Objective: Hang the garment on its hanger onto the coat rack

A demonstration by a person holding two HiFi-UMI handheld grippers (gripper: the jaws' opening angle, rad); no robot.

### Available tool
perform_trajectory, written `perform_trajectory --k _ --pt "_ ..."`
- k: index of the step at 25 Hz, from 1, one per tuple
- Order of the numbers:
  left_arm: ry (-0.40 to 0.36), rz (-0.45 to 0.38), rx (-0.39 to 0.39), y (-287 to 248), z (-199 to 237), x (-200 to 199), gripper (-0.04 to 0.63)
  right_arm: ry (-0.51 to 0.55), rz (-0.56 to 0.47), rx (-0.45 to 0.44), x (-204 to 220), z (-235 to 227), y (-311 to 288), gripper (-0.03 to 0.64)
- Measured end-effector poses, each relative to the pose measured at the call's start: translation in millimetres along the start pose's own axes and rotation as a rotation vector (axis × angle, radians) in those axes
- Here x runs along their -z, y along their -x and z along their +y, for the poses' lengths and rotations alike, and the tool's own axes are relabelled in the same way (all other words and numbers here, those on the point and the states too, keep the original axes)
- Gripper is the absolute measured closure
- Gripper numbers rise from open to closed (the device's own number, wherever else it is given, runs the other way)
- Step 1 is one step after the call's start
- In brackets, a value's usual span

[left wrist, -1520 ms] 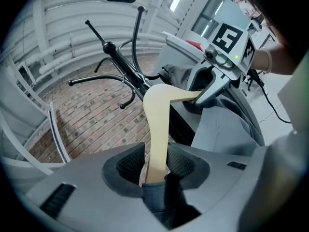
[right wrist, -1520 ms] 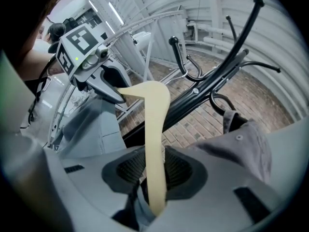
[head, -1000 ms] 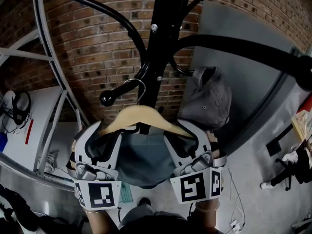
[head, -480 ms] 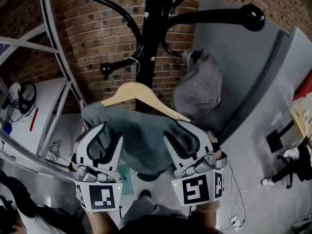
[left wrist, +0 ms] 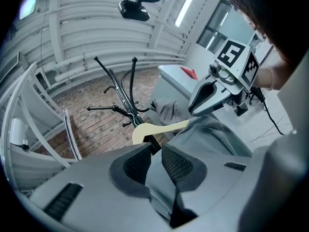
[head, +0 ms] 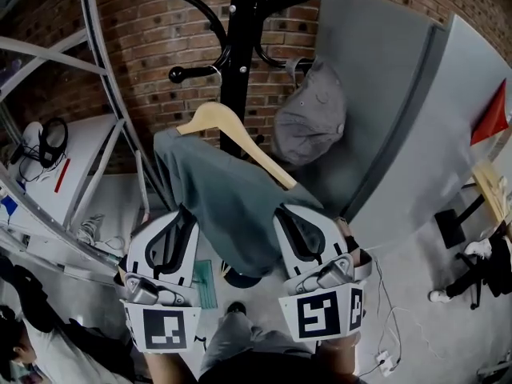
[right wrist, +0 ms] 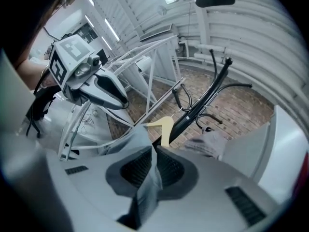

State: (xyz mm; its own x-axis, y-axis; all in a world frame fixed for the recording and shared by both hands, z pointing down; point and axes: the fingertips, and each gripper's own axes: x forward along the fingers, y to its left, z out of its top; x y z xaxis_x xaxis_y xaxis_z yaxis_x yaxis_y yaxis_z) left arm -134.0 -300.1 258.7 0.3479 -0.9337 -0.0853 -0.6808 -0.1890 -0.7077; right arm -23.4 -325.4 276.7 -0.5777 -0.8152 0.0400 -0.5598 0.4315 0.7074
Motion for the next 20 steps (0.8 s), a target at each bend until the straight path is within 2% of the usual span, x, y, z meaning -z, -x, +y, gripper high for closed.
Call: perform_trajectory --k 7,12,20 --pt "0.022 0.003 -0.007 24.7 -12.9 -12.7 0.591 -0.020 -0.035 0.002 -12.9 1.5 28.0 0.577" --pt "0.035 0.025 0.003 41.0 -23.5 -11.8 0.591 -0.010 -0.025 -0.005 -14.3 9.1 38.7 0.581" --pt "0.056 -0.007 0.001 53.6 -24.7 -23.9 0.592 -0.004 -0.028 -0.001 -18.2 11.0 48.2 0.590"
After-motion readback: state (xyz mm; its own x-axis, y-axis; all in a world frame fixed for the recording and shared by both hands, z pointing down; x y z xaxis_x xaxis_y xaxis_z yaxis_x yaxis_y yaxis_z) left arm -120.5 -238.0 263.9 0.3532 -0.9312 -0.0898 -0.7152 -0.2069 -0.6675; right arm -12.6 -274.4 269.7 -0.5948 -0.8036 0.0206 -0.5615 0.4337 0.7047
